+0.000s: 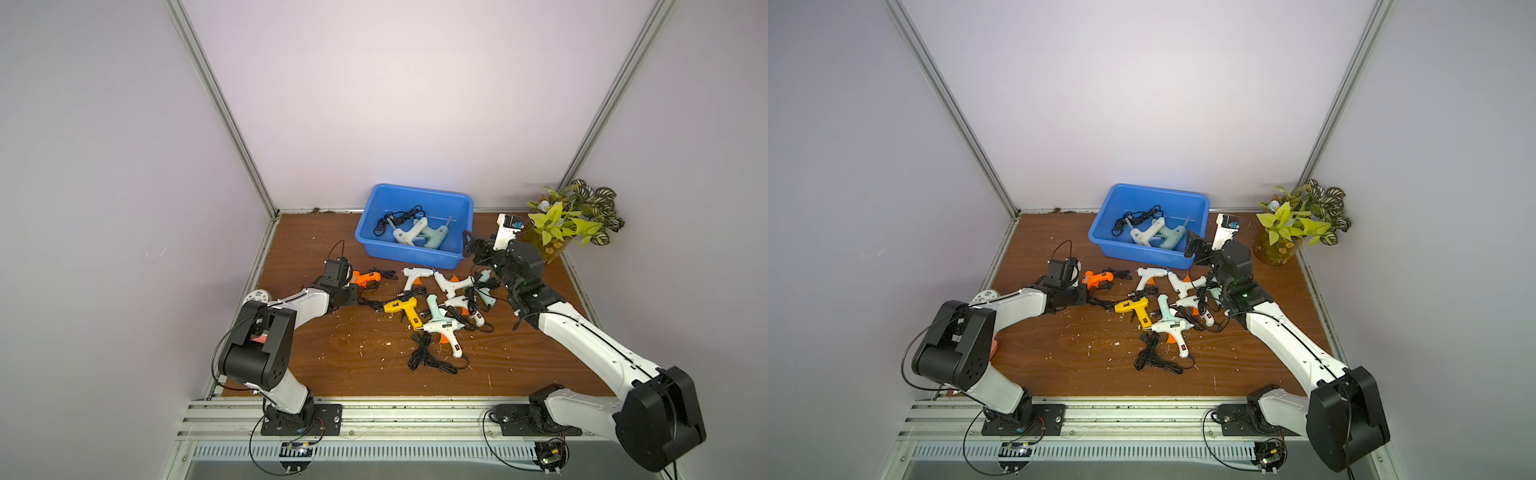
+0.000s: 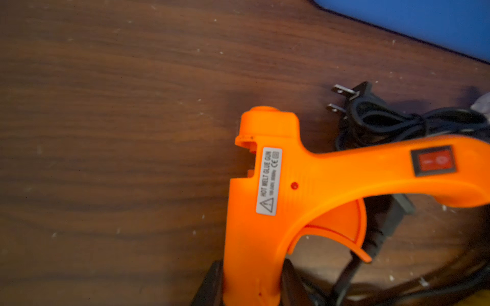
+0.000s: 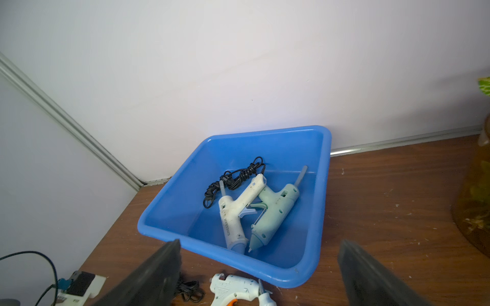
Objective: Put the hot melt glue gun into the storage box
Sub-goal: Pick up the hot melt adhesive gun from the center of the board.
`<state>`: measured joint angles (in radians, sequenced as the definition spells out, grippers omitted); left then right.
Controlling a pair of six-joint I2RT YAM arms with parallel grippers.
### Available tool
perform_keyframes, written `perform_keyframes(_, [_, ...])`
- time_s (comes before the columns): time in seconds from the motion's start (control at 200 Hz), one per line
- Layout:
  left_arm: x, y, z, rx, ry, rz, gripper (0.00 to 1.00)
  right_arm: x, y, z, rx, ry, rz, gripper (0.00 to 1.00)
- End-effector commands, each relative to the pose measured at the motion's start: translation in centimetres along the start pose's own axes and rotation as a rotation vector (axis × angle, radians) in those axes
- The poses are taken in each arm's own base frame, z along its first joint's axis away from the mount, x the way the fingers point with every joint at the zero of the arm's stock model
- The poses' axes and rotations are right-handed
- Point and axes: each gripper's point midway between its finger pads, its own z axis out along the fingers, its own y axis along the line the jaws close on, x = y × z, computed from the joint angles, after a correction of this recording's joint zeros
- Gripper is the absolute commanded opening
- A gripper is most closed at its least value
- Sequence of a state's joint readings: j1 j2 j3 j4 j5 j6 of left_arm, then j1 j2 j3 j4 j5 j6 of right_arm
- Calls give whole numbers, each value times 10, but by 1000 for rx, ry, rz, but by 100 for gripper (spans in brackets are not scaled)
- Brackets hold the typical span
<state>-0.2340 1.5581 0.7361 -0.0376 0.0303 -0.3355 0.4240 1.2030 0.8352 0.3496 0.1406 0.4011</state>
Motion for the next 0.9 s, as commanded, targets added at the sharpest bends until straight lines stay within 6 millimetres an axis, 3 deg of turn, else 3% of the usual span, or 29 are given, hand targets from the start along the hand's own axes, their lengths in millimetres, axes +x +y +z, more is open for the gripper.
perform_keyframes(0.0, [-11, 10, -21, -39, -69, -62, 0, -7, 25, -7, -114, -15, 1, 99])
perform_keyframes(0.285, [-37, -2, -75, 57, -280, -92, 0, 21, 73, -6, -365, 76, 52, 99])
perform_keyframes(0.595, [-66, -37, -145, 227, -546, 27, 0, 50, 161, -15, -796, 218, 102, 94])
perform_keyframes(0.736, [-67, -51, -164, 216, -617, 171, 0, 61, 193, -16, -956, 322, 99, 88])
perform_keyframes(0.896, [-73, -50, -172, 180, -669, 235, 0, 68, 208, -14, -990, 371, 67, 84])
